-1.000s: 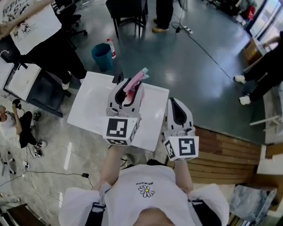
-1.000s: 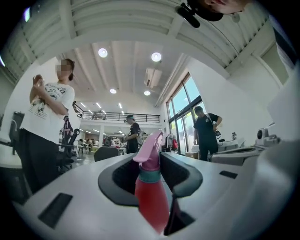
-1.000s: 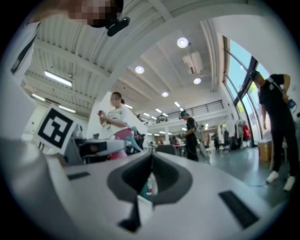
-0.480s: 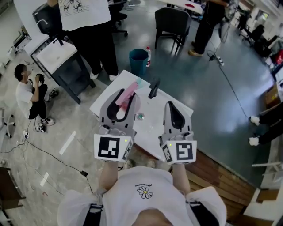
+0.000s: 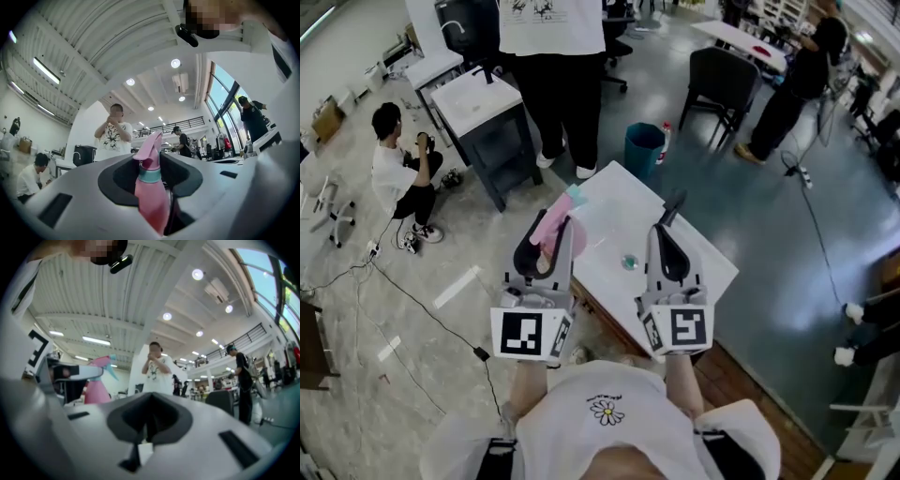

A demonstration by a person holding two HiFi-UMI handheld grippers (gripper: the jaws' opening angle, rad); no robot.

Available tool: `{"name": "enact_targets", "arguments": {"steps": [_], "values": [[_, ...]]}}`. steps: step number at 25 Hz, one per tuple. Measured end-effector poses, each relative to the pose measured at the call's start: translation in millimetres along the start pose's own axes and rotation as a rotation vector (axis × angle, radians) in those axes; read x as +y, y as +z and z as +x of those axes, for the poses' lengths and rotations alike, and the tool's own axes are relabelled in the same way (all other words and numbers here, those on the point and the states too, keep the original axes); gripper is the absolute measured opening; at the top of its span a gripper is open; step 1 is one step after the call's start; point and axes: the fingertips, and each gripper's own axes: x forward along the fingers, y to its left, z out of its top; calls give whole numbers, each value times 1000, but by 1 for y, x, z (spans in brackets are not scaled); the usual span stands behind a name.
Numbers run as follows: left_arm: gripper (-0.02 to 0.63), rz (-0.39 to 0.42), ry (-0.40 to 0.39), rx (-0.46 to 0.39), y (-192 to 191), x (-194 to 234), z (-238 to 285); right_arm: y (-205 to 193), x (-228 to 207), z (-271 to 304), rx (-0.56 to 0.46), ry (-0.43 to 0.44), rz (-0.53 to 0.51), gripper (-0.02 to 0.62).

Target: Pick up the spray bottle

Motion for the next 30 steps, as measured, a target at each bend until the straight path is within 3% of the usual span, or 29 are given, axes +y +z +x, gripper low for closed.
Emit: {"name": "enact_targets", "arguments": {"steps": [9, 30], "values": [[147, 26, 86, -31, 7, 25, -17, -12, 16, 13, 27, 50, 1, 29], [147, 12, 103, -21, -1, 28, -22, -23, 22, 8, 52, 60, -2, 29]]}}
